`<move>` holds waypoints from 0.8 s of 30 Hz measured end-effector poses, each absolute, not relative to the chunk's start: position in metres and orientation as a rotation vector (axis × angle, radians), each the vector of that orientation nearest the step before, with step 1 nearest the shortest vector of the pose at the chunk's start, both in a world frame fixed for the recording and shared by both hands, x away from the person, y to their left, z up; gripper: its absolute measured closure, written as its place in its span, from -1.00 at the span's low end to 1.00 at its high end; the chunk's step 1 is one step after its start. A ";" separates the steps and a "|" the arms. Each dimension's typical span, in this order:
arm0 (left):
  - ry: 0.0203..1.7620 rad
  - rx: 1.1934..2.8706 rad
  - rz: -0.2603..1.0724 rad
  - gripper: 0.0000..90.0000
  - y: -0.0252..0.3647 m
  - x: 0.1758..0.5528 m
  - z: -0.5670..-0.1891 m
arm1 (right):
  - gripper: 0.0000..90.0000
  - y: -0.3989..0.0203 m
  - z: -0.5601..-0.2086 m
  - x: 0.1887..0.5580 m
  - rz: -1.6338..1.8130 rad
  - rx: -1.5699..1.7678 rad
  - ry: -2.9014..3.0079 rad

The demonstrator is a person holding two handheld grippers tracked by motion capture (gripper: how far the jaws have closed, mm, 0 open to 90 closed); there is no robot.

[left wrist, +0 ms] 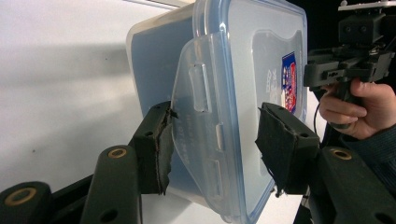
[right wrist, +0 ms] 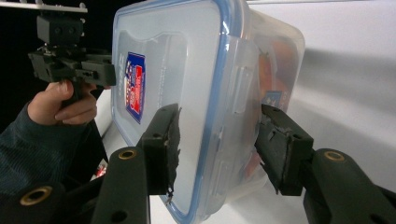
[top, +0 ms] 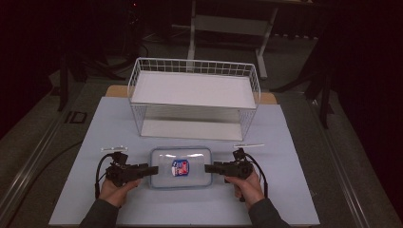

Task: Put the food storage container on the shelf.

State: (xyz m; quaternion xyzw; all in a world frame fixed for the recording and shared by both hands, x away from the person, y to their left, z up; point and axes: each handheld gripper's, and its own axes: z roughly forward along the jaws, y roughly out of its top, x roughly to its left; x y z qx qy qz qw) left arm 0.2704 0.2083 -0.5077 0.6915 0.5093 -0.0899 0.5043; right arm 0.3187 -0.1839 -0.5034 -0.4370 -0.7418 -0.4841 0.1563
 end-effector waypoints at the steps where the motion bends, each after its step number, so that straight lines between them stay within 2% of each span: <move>1: 1.230 1.667 -0.212 0.04 0.208 0.269 -0.508 | 0.12 -0.184 -0.504 0.318 -1.390 -1.255 -2.121; 24: 1.238 1.681 -0.146 0.07 0.203 0.258 -0.499 | 0.14 -0.183 -0.498 0.307 -1.400 -1.270 -2.154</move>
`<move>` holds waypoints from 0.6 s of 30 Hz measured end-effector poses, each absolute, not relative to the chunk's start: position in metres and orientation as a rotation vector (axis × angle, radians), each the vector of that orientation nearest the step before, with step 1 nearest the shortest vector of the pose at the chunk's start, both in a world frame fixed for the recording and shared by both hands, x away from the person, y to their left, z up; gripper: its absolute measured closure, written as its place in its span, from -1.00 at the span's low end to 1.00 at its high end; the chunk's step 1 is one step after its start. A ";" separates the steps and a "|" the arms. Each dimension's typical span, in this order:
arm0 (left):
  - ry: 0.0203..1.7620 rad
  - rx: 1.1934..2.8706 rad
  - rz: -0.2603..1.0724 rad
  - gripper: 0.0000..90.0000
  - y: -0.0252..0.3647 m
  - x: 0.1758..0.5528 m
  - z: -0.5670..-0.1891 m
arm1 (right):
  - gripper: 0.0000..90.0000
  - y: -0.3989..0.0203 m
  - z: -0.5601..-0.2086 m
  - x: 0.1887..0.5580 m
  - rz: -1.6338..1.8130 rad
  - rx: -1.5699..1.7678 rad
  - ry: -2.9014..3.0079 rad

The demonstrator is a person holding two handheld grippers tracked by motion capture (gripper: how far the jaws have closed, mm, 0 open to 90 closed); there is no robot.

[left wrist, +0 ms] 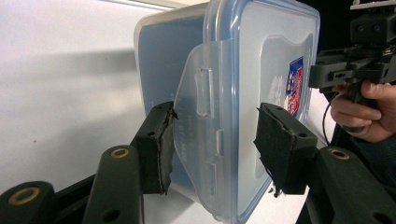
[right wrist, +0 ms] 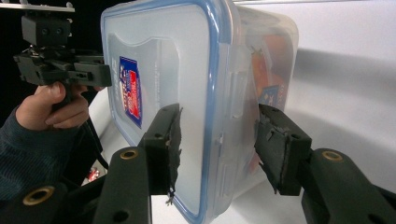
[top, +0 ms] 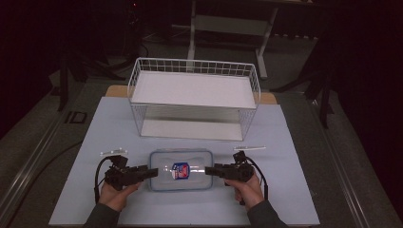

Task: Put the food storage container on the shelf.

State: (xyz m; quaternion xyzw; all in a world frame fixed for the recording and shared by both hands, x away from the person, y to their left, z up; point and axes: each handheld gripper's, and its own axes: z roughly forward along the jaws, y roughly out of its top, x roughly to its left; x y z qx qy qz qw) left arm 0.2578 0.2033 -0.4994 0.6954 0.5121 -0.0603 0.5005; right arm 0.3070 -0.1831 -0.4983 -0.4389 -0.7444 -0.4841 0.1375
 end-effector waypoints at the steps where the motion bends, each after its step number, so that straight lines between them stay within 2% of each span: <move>1: 1.232 1.681 -0.141 0.07 0.204 0.257 -0.498 | 0.14 -0.183 -0.497 0.306 -1.410 -1.270 -2.152; 18: 1.208 1.665 -0.107 0.07 0.202 0.253 -0.490 | 0.14 -0.184 -0.487 0.303 -1.468 -1.255 -2.164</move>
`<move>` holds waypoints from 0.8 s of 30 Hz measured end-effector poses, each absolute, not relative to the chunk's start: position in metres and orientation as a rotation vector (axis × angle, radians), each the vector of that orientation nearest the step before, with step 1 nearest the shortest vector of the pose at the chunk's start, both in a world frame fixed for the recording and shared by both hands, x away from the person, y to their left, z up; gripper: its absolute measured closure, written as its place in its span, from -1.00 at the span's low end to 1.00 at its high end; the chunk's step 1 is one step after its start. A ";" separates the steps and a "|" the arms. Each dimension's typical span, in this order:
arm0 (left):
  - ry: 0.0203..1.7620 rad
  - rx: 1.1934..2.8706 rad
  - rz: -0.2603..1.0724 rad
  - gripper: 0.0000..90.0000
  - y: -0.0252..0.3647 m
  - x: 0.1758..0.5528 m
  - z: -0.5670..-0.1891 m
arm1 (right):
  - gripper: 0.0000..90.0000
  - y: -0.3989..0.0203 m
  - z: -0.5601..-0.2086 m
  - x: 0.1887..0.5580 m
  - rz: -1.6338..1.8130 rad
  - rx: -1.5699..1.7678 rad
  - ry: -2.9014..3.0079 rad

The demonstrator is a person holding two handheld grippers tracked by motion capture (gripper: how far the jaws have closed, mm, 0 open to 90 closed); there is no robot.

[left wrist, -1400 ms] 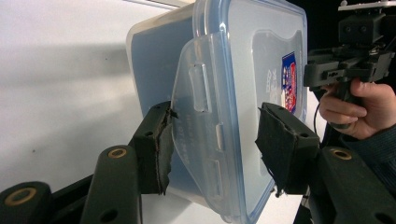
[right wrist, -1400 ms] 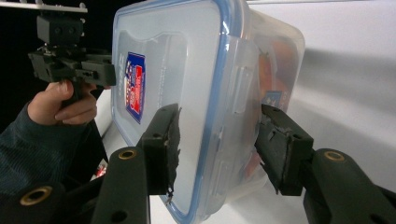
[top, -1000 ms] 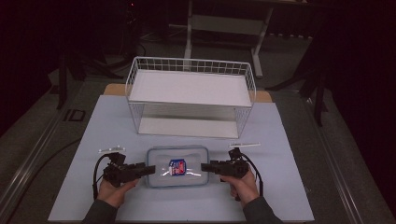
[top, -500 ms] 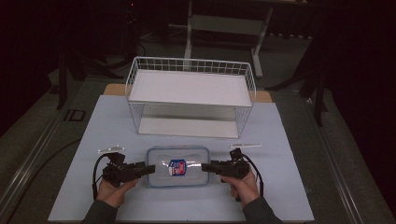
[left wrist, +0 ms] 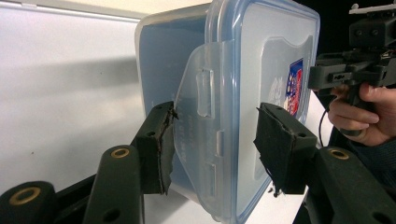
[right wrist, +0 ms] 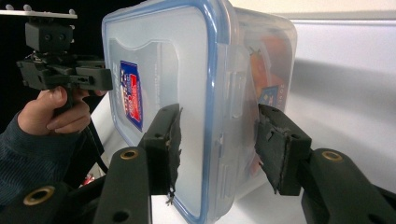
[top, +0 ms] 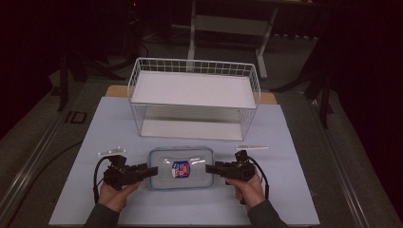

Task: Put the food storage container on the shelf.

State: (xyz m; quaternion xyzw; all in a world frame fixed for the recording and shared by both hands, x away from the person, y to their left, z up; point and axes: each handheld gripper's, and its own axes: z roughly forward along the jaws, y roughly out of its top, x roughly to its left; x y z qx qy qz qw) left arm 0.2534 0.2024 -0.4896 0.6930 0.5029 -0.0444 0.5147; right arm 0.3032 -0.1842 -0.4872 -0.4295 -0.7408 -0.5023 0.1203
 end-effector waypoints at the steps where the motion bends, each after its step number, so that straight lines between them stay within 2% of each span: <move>1: 1.201 1.666 -0.096 0.07 0.202 0.253 -0.488 | 0.14 -0.184 -0.485 0.303 -1.482 -1.250 -2.173; 24: 1.124 1.648 -0.020 0.08 0.200 0.253 -0.468 | 0.14 -0.187 -0.463 0.298 -1.615 -1.214 -2.220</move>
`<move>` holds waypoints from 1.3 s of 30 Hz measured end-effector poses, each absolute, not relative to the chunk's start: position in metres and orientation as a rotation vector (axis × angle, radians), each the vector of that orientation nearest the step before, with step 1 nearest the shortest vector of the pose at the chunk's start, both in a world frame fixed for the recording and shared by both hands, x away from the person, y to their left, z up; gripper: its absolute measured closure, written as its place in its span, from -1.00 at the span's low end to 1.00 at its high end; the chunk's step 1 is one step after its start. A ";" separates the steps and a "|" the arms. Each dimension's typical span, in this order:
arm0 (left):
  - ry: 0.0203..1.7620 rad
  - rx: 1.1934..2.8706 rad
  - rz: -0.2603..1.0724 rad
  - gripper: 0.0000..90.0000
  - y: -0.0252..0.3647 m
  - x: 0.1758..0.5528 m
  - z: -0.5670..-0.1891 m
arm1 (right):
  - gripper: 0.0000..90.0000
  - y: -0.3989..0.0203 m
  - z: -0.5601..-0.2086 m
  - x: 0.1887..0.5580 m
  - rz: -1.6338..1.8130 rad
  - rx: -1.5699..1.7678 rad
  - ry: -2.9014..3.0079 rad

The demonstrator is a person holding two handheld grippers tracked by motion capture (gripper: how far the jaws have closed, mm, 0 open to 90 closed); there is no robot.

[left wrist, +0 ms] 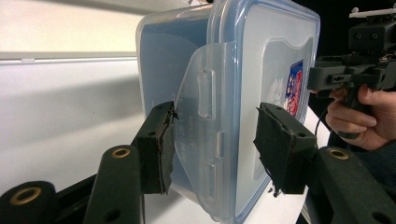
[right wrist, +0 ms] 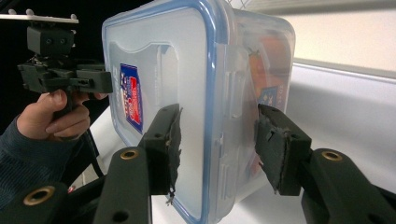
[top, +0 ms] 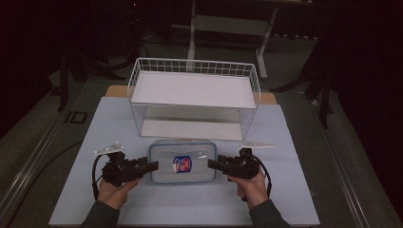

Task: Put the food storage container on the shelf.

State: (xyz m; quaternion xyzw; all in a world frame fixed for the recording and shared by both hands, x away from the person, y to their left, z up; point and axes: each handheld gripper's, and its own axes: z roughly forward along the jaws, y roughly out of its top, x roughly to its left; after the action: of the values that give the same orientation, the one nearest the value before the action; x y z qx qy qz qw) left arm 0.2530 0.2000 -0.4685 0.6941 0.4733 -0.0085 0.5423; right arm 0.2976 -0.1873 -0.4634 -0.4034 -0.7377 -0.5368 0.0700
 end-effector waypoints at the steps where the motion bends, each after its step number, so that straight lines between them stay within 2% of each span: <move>1: 1.122 1.647 -0.017 0.08 0.200 0.253 -0.467 | 0.14 -0.187 -0.462 0.298 -1.621 -1.208 -2.226; 39: 0.992 1.646 0.106 0.08 0.191 0.277 -0.393 | 0.14 -0.198 -0.392 0.312 -1.809 -1.142 -2.275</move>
State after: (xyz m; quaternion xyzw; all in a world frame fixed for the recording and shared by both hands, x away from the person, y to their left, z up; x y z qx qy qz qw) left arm 0.2767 0.1911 -0.3929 0.7018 0.4228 0.0452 0.5715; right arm 0.3122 -0.1975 -0.3923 -0.3657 -0.7284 -0.5793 0.0090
